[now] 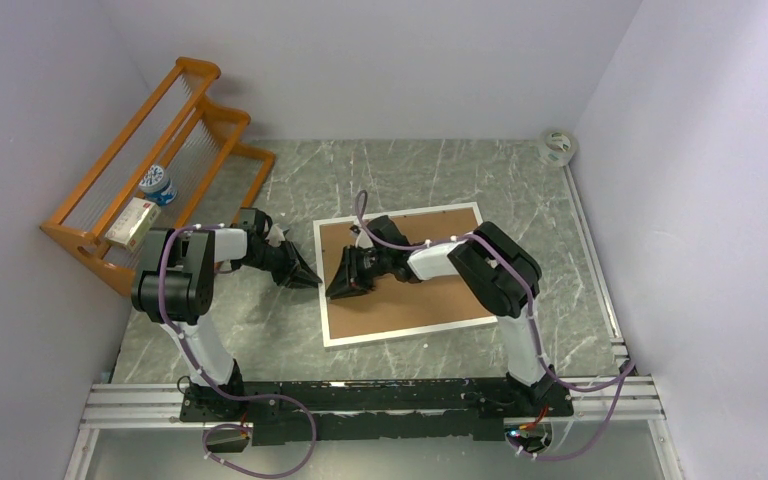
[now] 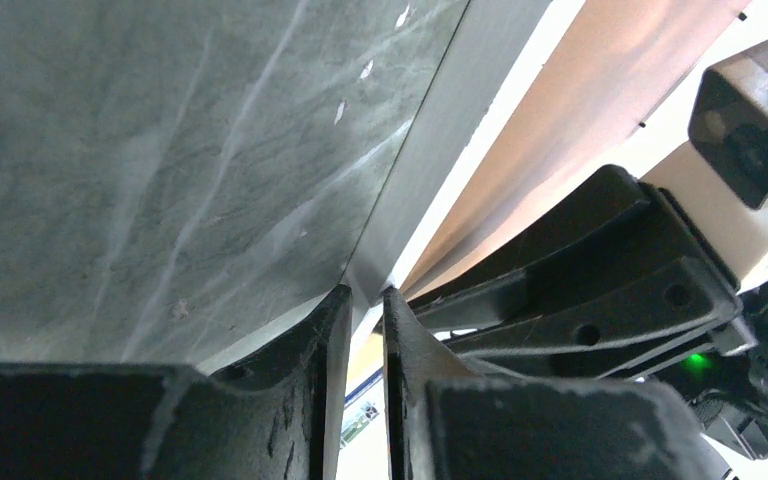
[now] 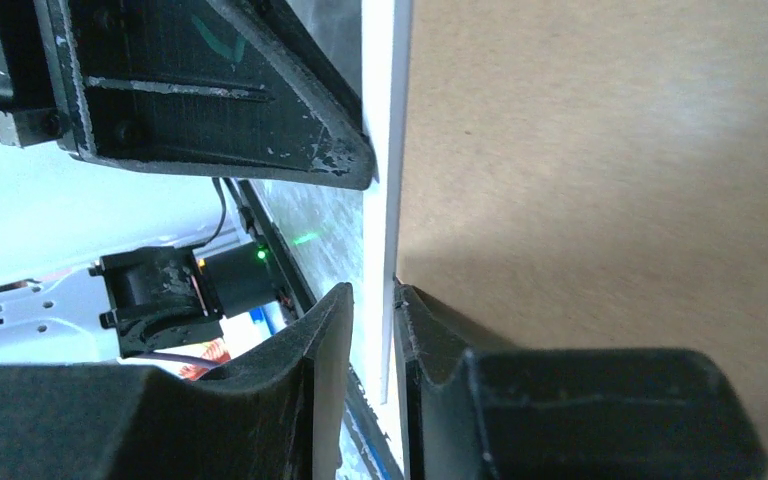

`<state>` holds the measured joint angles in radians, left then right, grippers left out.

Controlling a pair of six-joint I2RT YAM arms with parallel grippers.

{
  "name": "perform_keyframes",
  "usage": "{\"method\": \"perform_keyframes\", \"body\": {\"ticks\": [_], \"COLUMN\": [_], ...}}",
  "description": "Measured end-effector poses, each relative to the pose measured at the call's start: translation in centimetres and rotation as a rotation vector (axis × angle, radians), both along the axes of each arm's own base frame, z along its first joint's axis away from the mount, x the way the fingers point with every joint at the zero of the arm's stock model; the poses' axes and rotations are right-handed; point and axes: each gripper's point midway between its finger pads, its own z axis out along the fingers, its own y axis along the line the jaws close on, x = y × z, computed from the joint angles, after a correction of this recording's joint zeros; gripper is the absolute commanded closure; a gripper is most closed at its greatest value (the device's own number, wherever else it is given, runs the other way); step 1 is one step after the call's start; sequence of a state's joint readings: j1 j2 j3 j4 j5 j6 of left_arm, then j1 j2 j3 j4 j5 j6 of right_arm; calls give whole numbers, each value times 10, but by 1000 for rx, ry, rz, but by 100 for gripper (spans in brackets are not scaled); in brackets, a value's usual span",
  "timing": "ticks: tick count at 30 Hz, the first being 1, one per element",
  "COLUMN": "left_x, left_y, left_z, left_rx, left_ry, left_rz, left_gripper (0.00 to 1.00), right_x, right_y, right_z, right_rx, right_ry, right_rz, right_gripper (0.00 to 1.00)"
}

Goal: Put the photo into the frame
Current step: Install the photo frame at the center of the board.

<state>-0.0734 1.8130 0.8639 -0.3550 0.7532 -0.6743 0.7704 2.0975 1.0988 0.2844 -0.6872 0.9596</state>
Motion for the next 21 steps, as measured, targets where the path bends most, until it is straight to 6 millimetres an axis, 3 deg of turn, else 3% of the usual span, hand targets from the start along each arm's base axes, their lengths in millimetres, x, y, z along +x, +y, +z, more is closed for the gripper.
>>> {"method": "perform_keyframes", "body": {"ticks": [10, 16, 19, 21], "left_x": [0, -1, 0, 2], "left_y": [0, 1, 0, -2], "left_z": [0, -1, 0, 2], "left_rx": [1, 7, 2, -13], "left_ry": [1, 6, 1, -5], "left_rz": [1, 2, 3, 3], "left_gripper": [76, 65, 59, 54], "right_x": [8, 14, 27, 45], "right_y": [-10, -17, -34, -57], "right_z": [0, 6, 11, 17], "right_rx": [-5, -53, -137, -232], "right_ry": [12, -46, -106, -163], "right_rz": [-19, -43, -99, -171], "right_gripper": [72, 66, 60, 58]}}
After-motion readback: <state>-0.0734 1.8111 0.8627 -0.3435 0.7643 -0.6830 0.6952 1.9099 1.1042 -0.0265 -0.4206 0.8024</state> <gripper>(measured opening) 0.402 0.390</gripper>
